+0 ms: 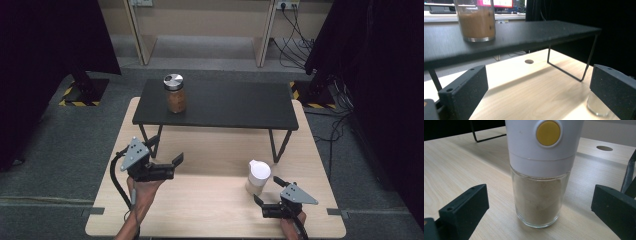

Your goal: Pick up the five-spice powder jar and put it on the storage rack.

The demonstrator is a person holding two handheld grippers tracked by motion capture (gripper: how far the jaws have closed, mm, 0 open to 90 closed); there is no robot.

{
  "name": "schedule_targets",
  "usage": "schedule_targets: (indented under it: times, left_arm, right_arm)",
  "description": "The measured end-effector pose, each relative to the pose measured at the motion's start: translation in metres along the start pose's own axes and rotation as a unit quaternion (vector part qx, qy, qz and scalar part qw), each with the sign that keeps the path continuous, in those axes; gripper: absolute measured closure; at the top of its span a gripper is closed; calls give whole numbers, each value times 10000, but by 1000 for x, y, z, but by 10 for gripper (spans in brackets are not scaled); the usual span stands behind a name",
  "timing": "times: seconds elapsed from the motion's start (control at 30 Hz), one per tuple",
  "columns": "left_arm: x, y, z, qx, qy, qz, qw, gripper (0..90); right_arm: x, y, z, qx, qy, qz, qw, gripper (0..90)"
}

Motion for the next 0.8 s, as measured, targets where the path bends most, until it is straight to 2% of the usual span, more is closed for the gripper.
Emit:
schedule_targets:
  times: [0.1, 0.2, 0.37, 0.63, 0.8]
  left_arm:
    - [-22, 1, -1, -41, -32, -42, 10000, 9]
    - [-42, 0, 0, -146, -70, -189, 9997, 5]
    - [-69, 0, 1, -171, -100, -181, 9996, 3]
    - [-88, -1, 3, -124, -161, -191, 9996, 3]
    - [-96, -1, 2, -110, -118, -168, 9997, 3]
  right_arm:
    - [0, 0, 0, -3, -8, -6, 10000, 12]
    - [0, 0, 0, -5, -6, -5, 10000, 12]
    - [0, 0, 0, -3, -5, -6, 10000, 12]
    - [0, -1, 0, -10, -18, -15, 10000, 12]
    - [0, -1, 0, -11, -20, -17, 10000, 12]
Point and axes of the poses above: each handheld gripper's, and its own axes: z roughly forward along the jaws, x roughly out of its top, y roughly to its right, the point moved 8 cm from there along z, roughly forward along the jaws, and after that the axes turned 14 degrees about x, right-handed, at the moved point
